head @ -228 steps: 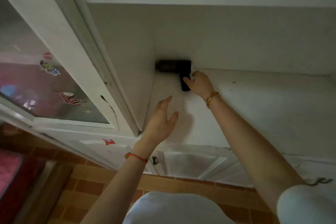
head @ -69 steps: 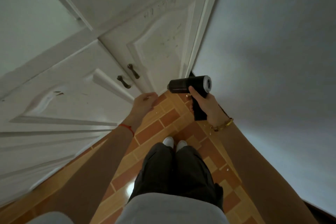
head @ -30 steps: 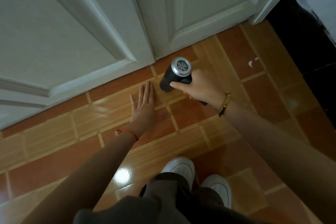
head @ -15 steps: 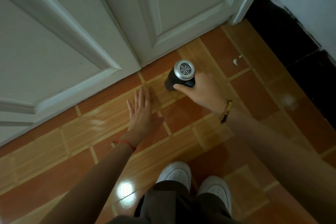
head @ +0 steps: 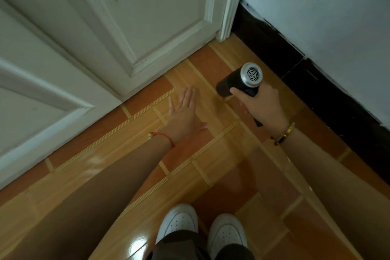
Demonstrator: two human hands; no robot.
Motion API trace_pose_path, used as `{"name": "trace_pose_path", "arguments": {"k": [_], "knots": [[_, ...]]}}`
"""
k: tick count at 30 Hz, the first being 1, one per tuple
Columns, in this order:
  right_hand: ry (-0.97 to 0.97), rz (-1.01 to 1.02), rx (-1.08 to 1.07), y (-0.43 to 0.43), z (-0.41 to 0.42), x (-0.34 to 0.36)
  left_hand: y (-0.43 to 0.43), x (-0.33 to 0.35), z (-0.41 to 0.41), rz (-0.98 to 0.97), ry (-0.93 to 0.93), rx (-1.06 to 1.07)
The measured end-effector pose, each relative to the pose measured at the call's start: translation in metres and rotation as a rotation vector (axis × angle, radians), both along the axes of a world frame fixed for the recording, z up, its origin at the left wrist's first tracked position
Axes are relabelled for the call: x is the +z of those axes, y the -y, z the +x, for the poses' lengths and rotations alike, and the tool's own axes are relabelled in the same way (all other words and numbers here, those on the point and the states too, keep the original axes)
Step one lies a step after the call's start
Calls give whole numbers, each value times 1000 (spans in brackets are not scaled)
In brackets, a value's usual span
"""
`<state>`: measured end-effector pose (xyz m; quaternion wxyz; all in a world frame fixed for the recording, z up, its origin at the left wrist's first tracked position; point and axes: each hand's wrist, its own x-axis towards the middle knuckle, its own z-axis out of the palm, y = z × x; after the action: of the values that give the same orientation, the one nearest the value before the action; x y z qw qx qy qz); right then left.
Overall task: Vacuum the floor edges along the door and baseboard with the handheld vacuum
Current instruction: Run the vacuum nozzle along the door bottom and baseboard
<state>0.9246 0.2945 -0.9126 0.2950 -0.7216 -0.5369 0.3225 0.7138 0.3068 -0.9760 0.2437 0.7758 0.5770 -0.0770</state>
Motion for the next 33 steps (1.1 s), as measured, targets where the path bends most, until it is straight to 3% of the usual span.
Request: {"name": "trace_pose_path", "arguments": {"k": [8, 33], "knots": [[-26, -40, -74, 10, 19, -14, -7, -11, 35, -153, -46, 34], [11, 80, -173, -44, 36, -28, -4, -15, 40, -192, -163, 13]]}}
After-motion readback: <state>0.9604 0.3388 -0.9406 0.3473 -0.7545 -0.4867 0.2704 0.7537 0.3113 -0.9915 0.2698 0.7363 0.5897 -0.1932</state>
